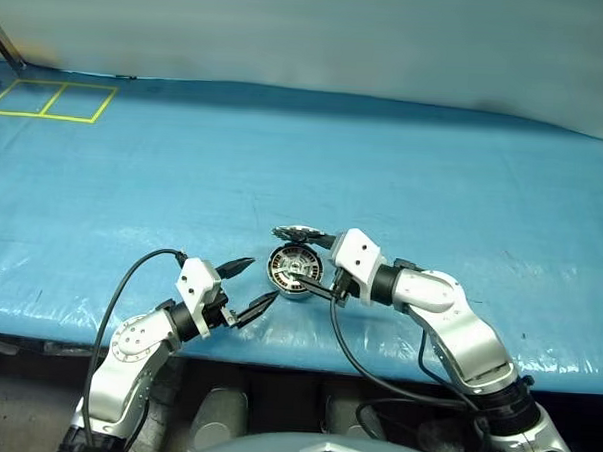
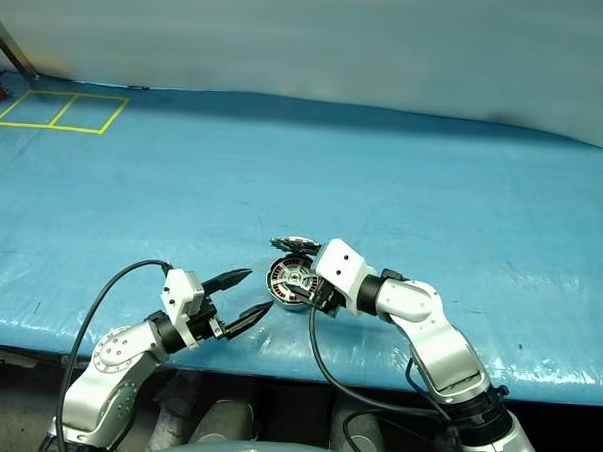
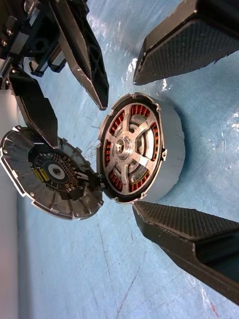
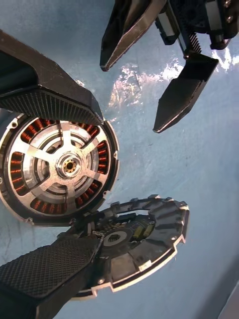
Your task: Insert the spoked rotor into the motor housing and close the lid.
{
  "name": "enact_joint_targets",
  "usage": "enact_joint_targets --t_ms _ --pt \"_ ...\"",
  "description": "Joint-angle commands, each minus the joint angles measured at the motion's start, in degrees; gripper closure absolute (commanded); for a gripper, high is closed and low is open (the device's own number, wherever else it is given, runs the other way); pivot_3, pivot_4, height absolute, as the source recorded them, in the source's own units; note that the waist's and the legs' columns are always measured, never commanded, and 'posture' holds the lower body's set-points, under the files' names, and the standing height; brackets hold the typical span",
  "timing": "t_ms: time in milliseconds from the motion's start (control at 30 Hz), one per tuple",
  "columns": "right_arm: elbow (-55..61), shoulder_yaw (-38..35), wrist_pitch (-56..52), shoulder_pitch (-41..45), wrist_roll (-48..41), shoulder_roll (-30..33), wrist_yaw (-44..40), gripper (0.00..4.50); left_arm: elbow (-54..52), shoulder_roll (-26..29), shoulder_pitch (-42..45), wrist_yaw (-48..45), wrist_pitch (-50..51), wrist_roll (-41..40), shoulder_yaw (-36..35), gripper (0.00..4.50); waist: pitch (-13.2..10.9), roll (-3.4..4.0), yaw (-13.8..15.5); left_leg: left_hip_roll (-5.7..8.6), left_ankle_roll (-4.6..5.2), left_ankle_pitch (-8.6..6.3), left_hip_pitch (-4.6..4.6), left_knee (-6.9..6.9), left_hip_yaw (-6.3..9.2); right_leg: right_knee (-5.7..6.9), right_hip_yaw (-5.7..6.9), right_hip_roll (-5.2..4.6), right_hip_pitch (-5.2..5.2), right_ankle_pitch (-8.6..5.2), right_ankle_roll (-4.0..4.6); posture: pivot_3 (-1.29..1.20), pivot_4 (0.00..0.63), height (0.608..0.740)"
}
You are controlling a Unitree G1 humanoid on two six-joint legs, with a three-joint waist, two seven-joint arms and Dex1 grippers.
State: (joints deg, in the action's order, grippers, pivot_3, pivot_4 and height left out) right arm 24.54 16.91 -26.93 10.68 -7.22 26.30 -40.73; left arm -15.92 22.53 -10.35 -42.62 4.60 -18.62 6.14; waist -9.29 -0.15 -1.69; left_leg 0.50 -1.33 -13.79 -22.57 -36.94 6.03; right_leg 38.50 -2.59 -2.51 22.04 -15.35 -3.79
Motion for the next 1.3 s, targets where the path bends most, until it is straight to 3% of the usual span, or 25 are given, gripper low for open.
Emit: enact_joint_targets --t_ms 33,300,567,1033,1300 --pt "1.3 -0.2 -0.4 0.0 -1.5 -0.5 -0.2 1.78 0.6 -0.2 0.4 -0.4 -1.5 -0.2 -0.5 0.52 0.0 0.0 0.0 0.0 0.0 0.0 0.0 0.0 0.0 0.0 0.0 0.0 0.0 0.0 0.0 0.0 0.15 0.74" --pt "-3.4 0.7 0.3 -0.1 -1.1 -4.8 2.7 4.43 2.2 -0.2 0.8 -0.8 -2.8 -0.4 -0.7 0.52 0.0 0.02 -0.1 0.0 0.0 0.0 0.0 0.01 0.0 -0.01 0.0 0.0 0.01 0.0 0.01 0.0 0.15 0.74" --pt "-9.4 2.8 2.2 2.1 1.9 -7.3 4.5 4.47 3.0 -0.1 0.8 -1.3 -3.6 -0.3 -0.9 0.52 0.0 0.02 -0.2 0.0 0.0 0.0 -0.01 0.03 0.0 -0.01 0.01 0.0 0.03 0.0 0.01 0.0 0.15 0.74" --pt "-18.6 8.9 6.0 1.6 10.4 -5.2 5.0 4.47 2.9 -0.2 1.0 -0.9 -3.6 -0.3 -0.9 0.52 0.0 0.01 -0.5 -0.02 -0.01 0.01 0.18 0.03 -0.02 -0.01 0.01 0.01 -0.13 0.0 -0.01 0.0 0.15 0.74" --pt "-12.1 -2.8 5.7 -2.1 -3.2 -11.4 5.0 4.47 2.7 -0.6 1.8 -0.3 -2.7 -1.9 -2.5 0.52 0.0 -0.02 -0.3 -0.04 -0.02 0.0 0.56 0.11 -0.03 -0.02 -0.02 0.0 -0.48 -0.34 0.05 0.0 0.15 0.74"
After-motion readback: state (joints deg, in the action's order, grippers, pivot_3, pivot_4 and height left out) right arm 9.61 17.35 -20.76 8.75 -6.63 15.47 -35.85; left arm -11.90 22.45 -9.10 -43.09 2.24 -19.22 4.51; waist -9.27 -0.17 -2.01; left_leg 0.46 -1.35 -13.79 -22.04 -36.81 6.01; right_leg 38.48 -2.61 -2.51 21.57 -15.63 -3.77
